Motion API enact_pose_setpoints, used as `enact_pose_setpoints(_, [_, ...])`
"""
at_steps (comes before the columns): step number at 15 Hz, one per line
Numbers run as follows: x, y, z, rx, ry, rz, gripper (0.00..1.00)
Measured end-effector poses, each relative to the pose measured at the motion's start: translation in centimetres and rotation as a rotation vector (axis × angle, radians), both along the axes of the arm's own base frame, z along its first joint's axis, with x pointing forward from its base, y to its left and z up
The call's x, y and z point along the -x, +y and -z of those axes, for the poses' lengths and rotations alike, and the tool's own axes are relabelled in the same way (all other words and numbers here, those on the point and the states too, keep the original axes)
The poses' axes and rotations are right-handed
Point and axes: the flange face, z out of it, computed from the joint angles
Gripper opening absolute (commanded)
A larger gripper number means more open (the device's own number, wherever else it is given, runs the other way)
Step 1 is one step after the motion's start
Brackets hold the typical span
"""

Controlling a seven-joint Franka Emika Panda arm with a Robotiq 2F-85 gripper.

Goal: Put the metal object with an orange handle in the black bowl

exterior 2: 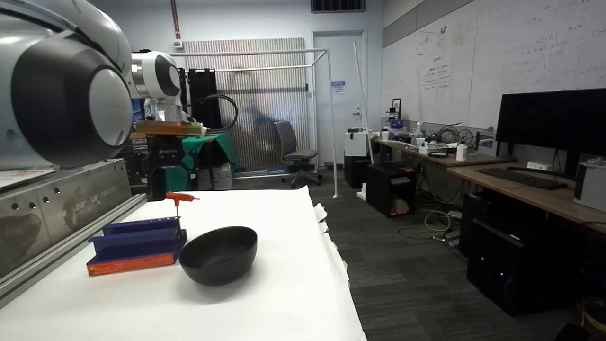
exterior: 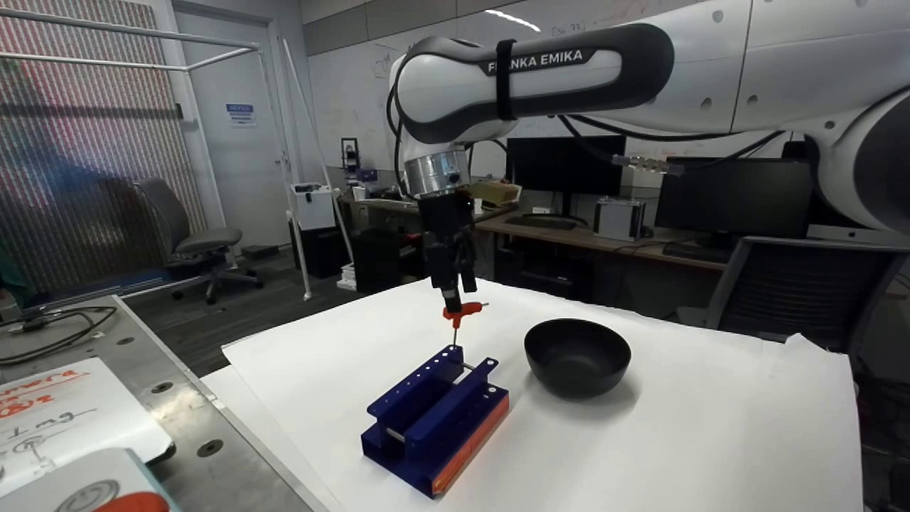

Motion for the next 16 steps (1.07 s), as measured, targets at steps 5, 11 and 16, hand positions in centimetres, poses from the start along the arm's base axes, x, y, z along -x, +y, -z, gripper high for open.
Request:
enact_pose_setpoints(5, [-0.7,-0.3,-0.2,0.013,-0.045,-0.132,1.0])
enact_pose_setpoints(11, [-1.0,0.2,2.4,-0.017,-0.023,-0.266,0.42])
enact_pose_setpoints(16, [-1.1,0.1,4.3,-0.026,0.002,-0.316,0.1])
